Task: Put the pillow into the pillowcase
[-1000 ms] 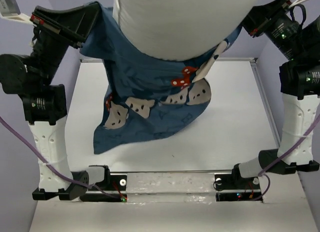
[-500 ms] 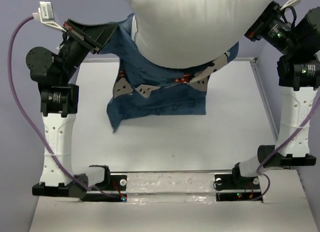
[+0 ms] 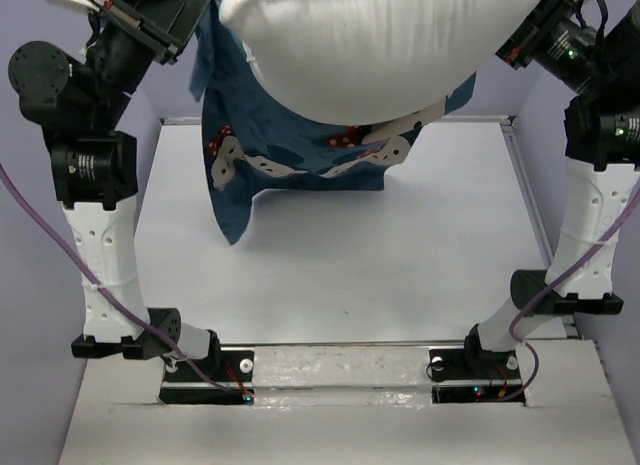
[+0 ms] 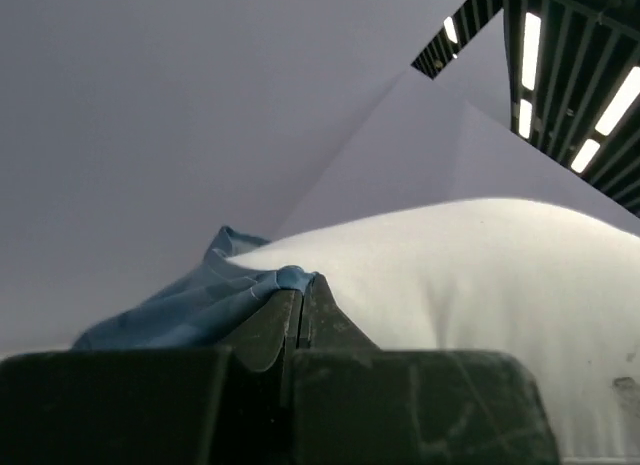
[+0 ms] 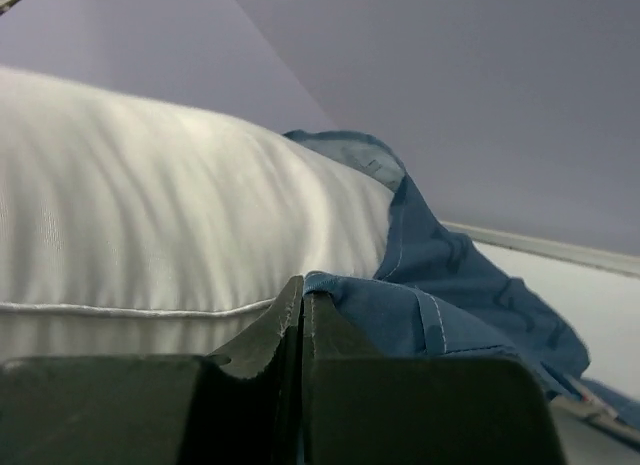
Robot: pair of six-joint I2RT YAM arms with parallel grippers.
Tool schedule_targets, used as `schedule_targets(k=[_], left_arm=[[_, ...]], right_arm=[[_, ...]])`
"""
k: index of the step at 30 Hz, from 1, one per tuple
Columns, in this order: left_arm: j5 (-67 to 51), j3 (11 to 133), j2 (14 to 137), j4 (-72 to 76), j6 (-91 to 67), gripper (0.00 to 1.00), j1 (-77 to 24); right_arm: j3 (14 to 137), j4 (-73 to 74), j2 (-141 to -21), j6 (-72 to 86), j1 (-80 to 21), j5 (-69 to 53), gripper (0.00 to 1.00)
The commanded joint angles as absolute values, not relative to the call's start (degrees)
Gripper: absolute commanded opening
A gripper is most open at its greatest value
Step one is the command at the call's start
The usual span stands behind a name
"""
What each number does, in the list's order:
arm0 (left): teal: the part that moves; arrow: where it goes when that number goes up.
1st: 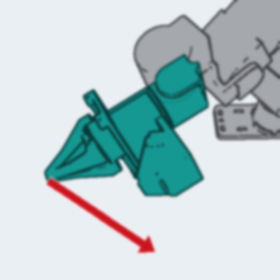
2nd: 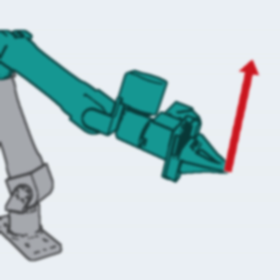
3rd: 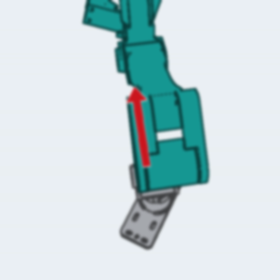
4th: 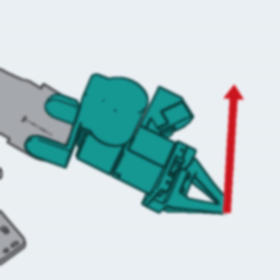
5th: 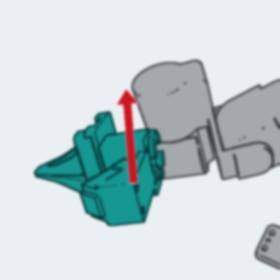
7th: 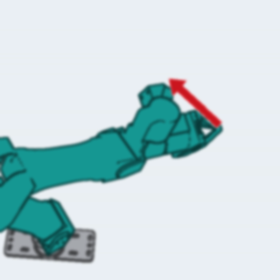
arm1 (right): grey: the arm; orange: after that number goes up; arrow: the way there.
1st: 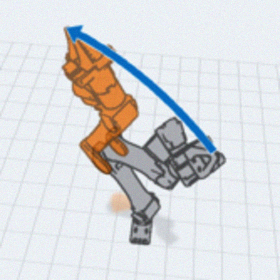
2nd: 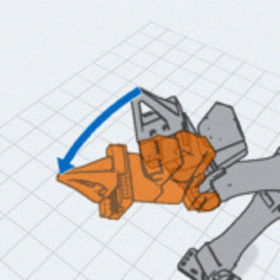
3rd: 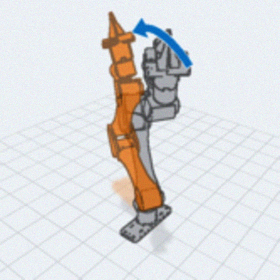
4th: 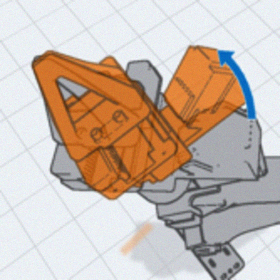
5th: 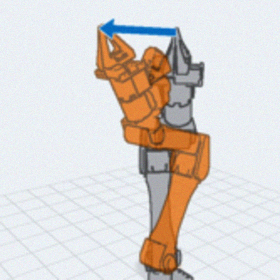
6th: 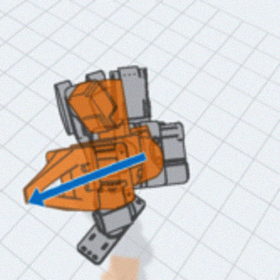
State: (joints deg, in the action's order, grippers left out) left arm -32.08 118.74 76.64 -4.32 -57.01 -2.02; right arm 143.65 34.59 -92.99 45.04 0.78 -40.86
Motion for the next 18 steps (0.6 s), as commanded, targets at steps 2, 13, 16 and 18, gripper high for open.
schedule_targets(k=[2,13,16,18], left_arm=[[-30.1,109.04,72.61,3.95,-57.48,0.0,-8.62],[-9.33,165.15,95.51,-40.04,-32.61,0.0,-20.28],[-13.74,158.15,88.98,-14.8,-36.83,0.0,-21.61],[-11.86,135.89,78.79,-10.59,-33.84,0.0,-20.5]], right_arm=[[122.24,12.46,-85.02,48.91,3.32,-43.39,0.0],[147.76,44.26,-95.28,32.37,-4.11,-35.55,0.0],[144.06,16.86,-86.73,43.27,1.67,-37.48,0.0],[148.96,34.68,-89.92,37.21,0.89,-41.64,0.0]])
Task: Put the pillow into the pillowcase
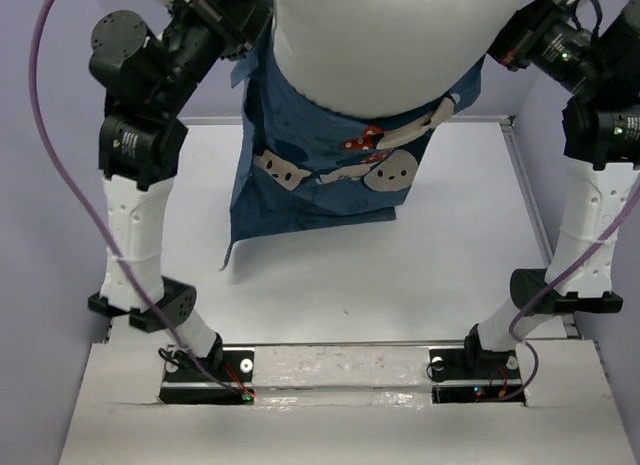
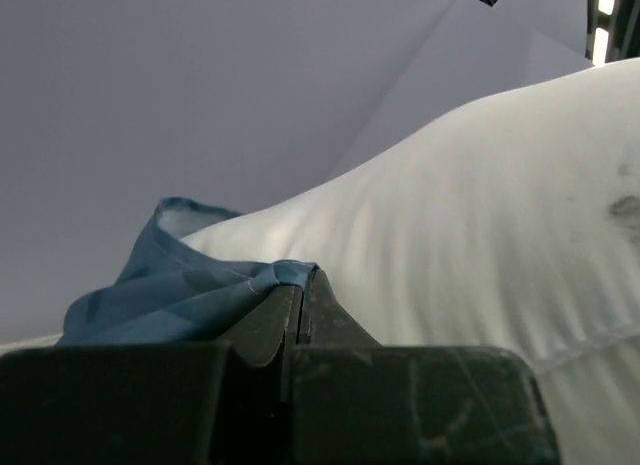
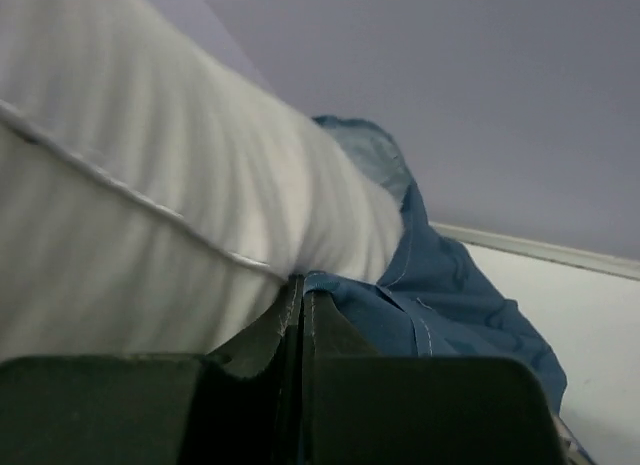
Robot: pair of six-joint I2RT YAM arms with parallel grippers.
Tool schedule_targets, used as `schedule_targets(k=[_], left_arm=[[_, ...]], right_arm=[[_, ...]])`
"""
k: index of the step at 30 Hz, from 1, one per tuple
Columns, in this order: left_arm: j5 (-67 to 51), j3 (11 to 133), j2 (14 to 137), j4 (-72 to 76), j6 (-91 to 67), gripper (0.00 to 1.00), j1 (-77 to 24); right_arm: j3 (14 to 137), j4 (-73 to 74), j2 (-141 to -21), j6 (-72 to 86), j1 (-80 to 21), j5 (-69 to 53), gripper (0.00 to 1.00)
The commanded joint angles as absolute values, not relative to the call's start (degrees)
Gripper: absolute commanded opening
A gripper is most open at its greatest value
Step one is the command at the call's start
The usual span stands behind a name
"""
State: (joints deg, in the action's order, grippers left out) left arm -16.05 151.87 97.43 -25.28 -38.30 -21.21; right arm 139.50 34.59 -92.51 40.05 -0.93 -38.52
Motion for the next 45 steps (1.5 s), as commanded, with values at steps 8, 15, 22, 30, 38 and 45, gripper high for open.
schedule_targets(k=[8,15,22,30,38,45], left_arm=[[-15.35,170.35,99.57,-35.0,-35.69,0.0,-22.75],[-4.87,124.19,71.61,1.91,-34.37,0.0,-26.19],[-7.81,137.85,75.1,-8.8,-29.29,0.0,-25.31],[-6.69,155.37,87.68,-25.41,-27.7,0.0,-25.82],[-7.34,107.51,69.01,-2.06,-30.2,0.0,-27.34],[-9.34,101.91,65.47,4.58,-30.49,0.0,-24.46]], right_arm=[[136.19,19.41,-87.86,41.53,1.67,-44.73,0.0],[130.42,10.08,-80.57,49.44,8.73,-44.11,0.0],[150.98,19.99,-83.75,38.96,2.64,-35.91,0.0],[171.98,41.76,-97.44,40.54,0.05,-44.97,0.0],[115.47,10.56,-76.4,38.91,-3.43,-38.56,0.0],[119.83,8.73,-78.4,38.37,-2.4,-40.39,0.0]])
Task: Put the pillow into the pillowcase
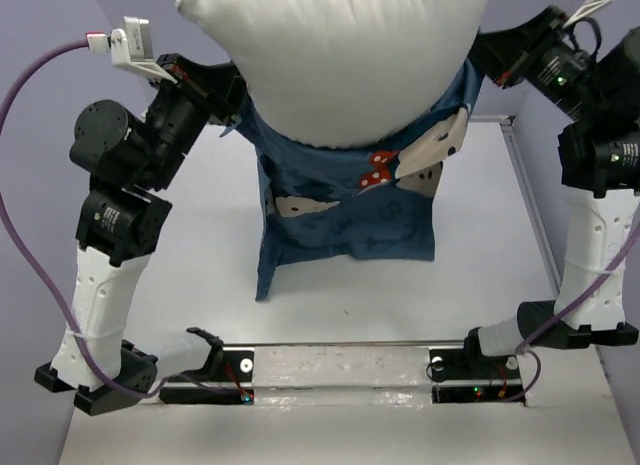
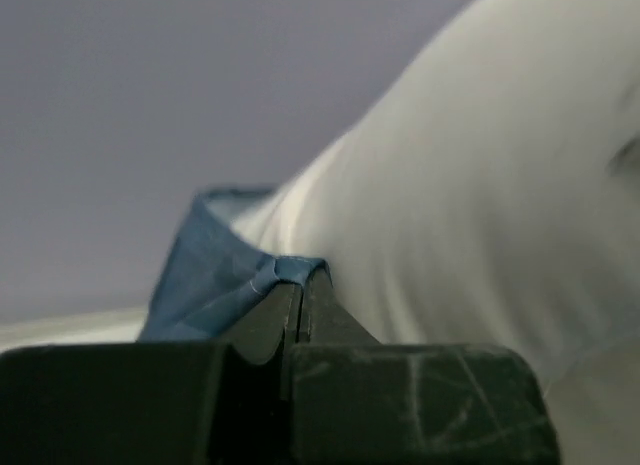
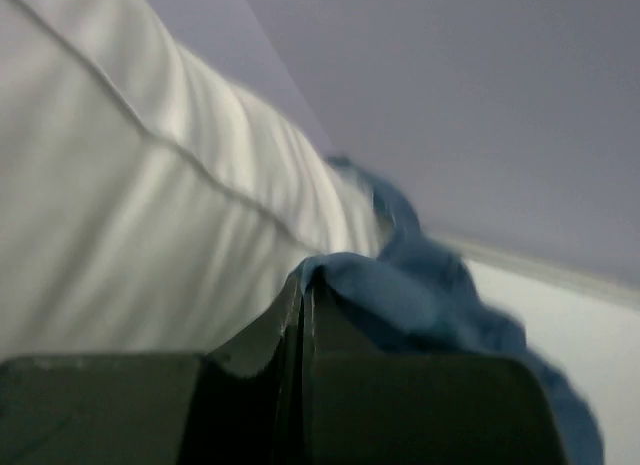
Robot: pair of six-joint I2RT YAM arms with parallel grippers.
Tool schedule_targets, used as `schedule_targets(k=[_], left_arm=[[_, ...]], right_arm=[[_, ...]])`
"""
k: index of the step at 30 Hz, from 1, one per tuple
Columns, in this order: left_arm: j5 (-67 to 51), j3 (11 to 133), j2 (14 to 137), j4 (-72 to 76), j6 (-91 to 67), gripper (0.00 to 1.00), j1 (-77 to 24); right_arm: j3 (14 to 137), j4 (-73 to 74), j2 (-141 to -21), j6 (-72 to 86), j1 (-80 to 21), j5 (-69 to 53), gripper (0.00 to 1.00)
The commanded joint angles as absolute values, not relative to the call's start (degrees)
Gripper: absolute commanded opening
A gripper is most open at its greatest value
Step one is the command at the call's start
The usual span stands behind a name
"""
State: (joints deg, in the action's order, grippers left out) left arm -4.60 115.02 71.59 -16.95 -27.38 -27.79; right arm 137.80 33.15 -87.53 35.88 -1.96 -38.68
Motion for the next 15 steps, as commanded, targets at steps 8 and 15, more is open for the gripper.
schedule_targets(k=[8,15], left_arm=[[-25.43,128.09,72.14,3.85,-42.65,0.0,-7.68],[-23.27,120.93,69.67,-3.44,-38.22,0.0,-10.24]], right_arm=[[137.25,23.35,-83.21,36.88,-1.85,-39.6,0.0],[146.39,27.45,-82.84,34.22,1.05,-36.1,0.0]])
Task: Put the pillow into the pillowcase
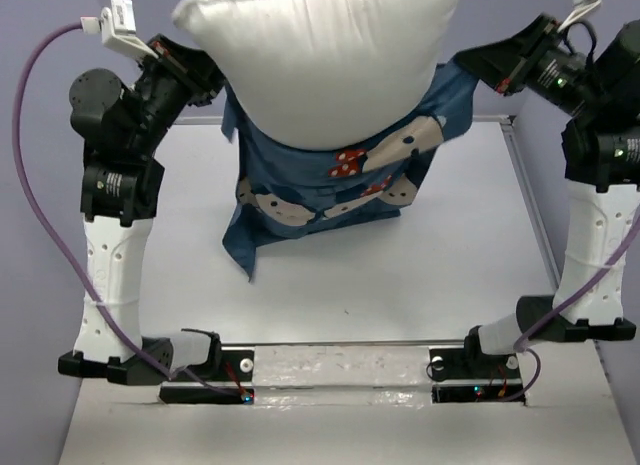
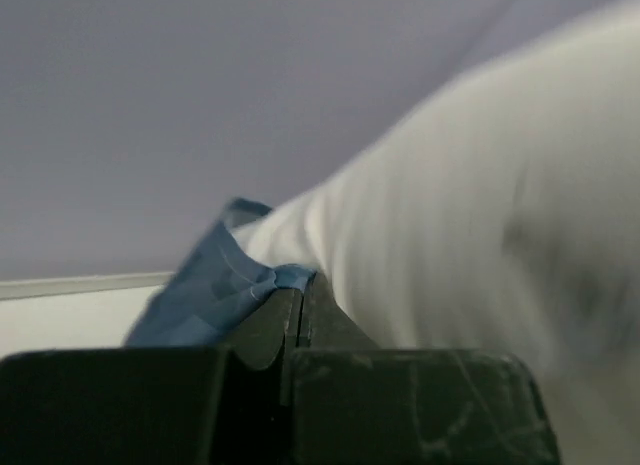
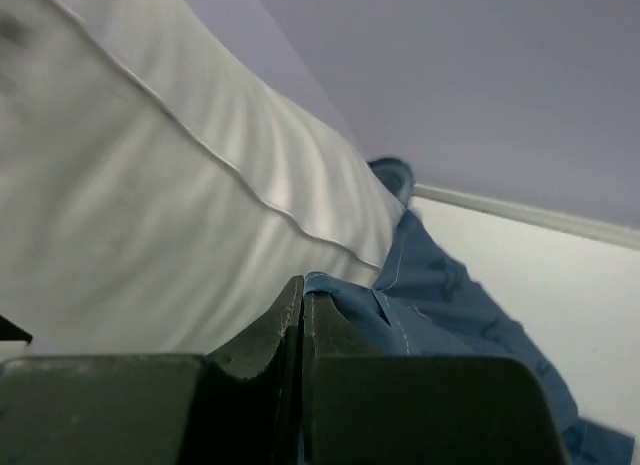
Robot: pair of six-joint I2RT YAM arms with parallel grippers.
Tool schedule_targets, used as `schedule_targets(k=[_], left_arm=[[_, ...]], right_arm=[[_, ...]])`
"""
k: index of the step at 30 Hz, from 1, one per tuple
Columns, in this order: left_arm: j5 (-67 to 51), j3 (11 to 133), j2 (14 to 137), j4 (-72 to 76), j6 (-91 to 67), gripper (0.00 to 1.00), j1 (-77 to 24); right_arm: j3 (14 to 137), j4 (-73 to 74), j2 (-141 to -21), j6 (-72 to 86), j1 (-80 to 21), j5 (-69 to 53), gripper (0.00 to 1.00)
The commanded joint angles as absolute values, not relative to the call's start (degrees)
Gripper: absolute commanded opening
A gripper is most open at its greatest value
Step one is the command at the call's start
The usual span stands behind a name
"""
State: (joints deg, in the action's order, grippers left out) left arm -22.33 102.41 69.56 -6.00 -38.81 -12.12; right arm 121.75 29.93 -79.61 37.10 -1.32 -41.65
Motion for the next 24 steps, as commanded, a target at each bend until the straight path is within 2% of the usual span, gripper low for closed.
schedule_targets(k=[1,2,3,4,5,6,7,8,9,10,11,12,13,14,15,16,17,18,19,20,21,22,23,24], left_arm=[[-15.89,120.5,68.74,-2.12,-33.62,0.0,-14.2],[-14.6,100.75,66.03,3.02,-34.53,0.0,-16.59],[-18.16,94.63,63.22,9.69,-37.24,0.0,-16.18],[-25.07,97.88,64.76,13.93,-45.71,0.0,-9.82],[-27.75,110.09,67.12,14.32,-43.96,0.0,-7.32],[-24.38,124.83,70.72,-2.73,-37.77,0.0,-7.99],[-17.82,135.51,73.19,-8.55,-33.7,0.0,-10.26],[-17.32,122.48,69.82,-9.13,-30.18,0.0,-15.94],[-13.92,107.73,65.7,-5.57,-31.71,0.0,-17.47],[-17.72,94.35,62.78,10.3,-37.3,0.0,-15.84],[-27.59,90.39,62.06,18.03,-45.36,0.0,-4.16],[-32.47,99.84,64.14,20.11,-50.49,0.0,-0.82],[-23.82,113.42,66.42,1.42,-39.57,0.0,-1.31],[-19.9,116.69,65.92,-3.64,-35.11,0.0,-6.71],[-20.21,104.36,62.26,0.14,-35.24,0.0,-9.46],[-17.08,91.8,59.7,11.83,-36.29,0.0,-10.28],[-22.01,85.75,59.68,14.56,-43.09,0.0,-8.72],[-33.98,90.83,63.85,18.16,-48.03,0.0,-2.61],[-30.97,102.8,66.51,9.49,-41.11,0.0,-3.07],[-21.98,124.24,70.01,-1.38,-32.78,0.0,-6.03],[-13.71,120.19,67.87,-3.93,-28.87,0.0,-15.46],[-11.54,107.79,64.11,2.48,-28.22,0.0,-17.12],[-10.82,96.01,60.51,7.86,-29.43,0.0,-16.44],[-23.17,88.49,60.38,12.87,-37.71,0.0,-14.09]], right_arm=[[149.73,28.81,-83.4,35.06,1.05,-39.43,0.0],[143.24,23.69,-81.93,35.42,-0.08,-42.51,0.0],[116.37,16.25,-75.91,36.38,-0.61,-40.45,0.0],[111.32,9.56,-75.59,42.83,3.56,-44.43,0.0],[129.46,13.41,-79.15,42.63,3.6,-46.65,0.0],[143.21,20.58,-81.63,39.58,3.6,-42.75,0.0],[150.66,25.79,-82.96,36.85,3.6,-37.49,0.0],[147.43,24.62,-82.01,37.44,3.6,-41.36,0.0],[135.12,18.87,-79.04,37.62,2.82,-43.48,0.0],[107.33,2.02,-73.53,46.23,3.33,-44.38,0.0],[107.58,2.11,-74.61,48.58,4.99,-48.56,0.0],[116.98,8.9,-76.79,46.51,5.01,-49.91,0.0],[131.08,17.75,-79.51,41.62,5.01,-46.53,0.0],[146.62,26.46,-81.98,36.7,5.01,-40.14,0.0],[138.34,22.63,-79.48,36.91,5.01,-42.78,0.0],[122.33,13.89,-75.45,38.65,4.4,-43.24,0.0],[107.64,3.18,-73.15,47.46,4.39,-45.5,0.0],[110.36,2.38,-77.39,48.51,5.26,-52.05,0.0],[123.18,9.77,-80.04,40.42,5.27,-47.25,0.0],[145.93,25.07,-82.24,36.08,4.49,-41.28,0.0],[142.94,25.22,-79.83,34.73,4.48,-39.31,0.0],[129.16,19.48,-75.02,37.15,3.96,-41.64,0.0],[111.88,1.41,-70.53,41.18,3.96,-40.01,0.0],[102.4,-0.77,-72.14,43.74,5.43,-41.82,0.0]])
